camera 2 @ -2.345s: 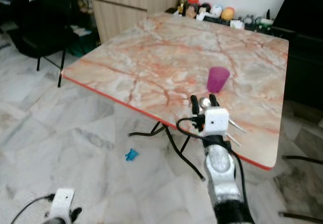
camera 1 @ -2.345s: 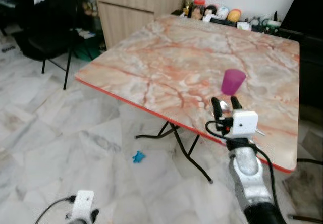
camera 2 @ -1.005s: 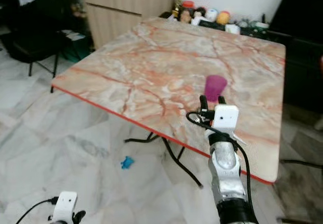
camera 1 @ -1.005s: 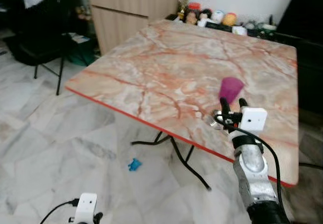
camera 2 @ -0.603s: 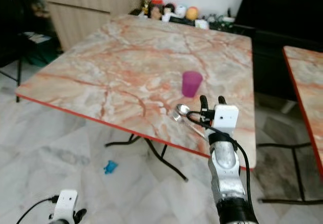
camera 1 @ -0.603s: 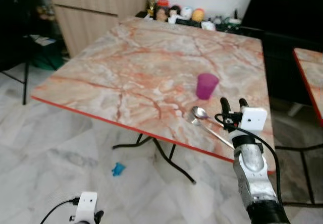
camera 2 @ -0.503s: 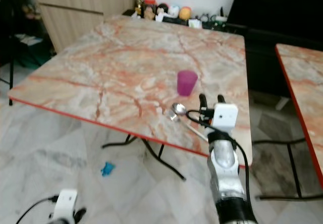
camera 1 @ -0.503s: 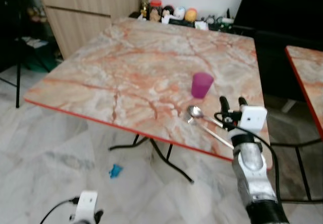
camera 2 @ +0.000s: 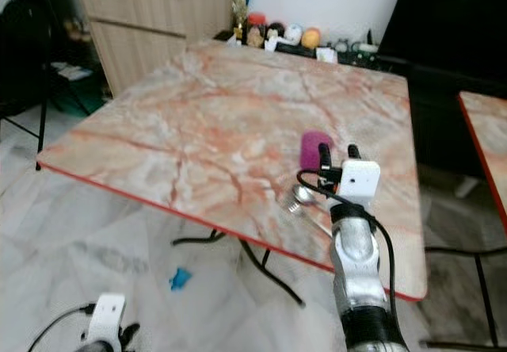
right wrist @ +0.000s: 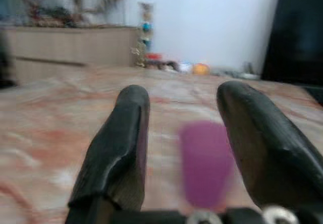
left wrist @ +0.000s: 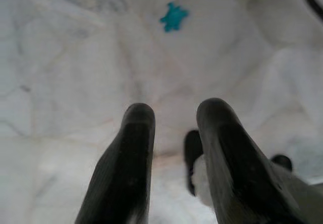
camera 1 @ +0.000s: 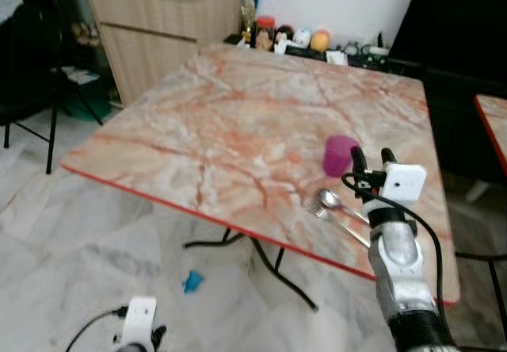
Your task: Setting the table
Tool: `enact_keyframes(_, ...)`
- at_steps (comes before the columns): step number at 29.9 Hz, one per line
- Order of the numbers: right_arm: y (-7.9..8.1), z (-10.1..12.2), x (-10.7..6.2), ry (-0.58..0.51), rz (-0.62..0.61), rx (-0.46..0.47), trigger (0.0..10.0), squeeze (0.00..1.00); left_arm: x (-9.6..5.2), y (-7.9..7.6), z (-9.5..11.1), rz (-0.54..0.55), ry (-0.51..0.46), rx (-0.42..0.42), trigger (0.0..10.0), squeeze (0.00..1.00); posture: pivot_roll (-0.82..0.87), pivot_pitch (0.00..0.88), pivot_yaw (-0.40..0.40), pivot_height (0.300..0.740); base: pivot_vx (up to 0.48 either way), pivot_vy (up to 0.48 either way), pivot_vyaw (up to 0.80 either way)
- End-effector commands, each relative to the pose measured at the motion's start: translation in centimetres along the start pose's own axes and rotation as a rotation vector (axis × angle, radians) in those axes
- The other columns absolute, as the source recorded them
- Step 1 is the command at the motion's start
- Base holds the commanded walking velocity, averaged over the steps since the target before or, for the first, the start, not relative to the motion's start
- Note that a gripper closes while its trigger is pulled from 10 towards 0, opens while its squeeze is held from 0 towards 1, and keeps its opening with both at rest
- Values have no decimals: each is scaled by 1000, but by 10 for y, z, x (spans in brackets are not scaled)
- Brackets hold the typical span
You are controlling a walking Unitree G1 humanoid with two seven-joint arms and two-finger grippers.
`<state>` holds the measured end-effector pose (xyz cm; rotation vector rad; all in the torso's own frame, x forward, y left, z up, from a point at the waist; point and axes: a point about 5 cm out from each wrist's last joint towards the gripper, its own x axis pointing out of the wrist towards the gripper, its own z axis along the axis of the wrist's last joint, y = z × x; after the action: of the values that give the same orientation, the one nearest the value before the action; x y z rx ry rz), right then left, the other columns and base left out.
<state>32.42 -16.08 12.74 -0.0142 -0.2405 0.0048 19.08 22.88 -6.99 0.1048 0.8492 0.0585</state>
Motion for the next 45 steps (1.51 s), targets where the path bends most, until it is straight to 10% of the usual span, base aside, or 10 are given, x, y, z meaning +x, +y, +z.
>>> enact_keyframes(1, -14, 1, -1, -3, -39, -16, 10000, 0, 1, -7, 2, -20, -6, -9, 10000, 0, 131, 0, -42, 728, 0, 0, 0)
enact_keyframes(13, -14, 5, -2, -9, 14, -37, 10000, 0, 1, -7, 4, -19, -19, -13, 10000, 0, 126, 0, -42, 728, 0, 0, 0)
enact_keyframes(21, -37, 21, -11, 26, 254, -144, 10000, 0, 2, -8, 5, -27, -30, -15, 10000, 0, 115, 0, -38, 728, 0, 0, 0)
enact_keyframes(28, -64, 26, -44, 261, 646, -208, 10000, 0, 2, -10, 6, -41, -26, -10, 10000, 0, 99, 0, -33, 728, 0, 0, 0)
enact_keyframes(45, -76, -4, -92, 644, 867, -6, 10000, 0, 2, -12, 5, -58, -16, -23, 10000, 0, 96, 0, -30, 728, 0, 0, 0)
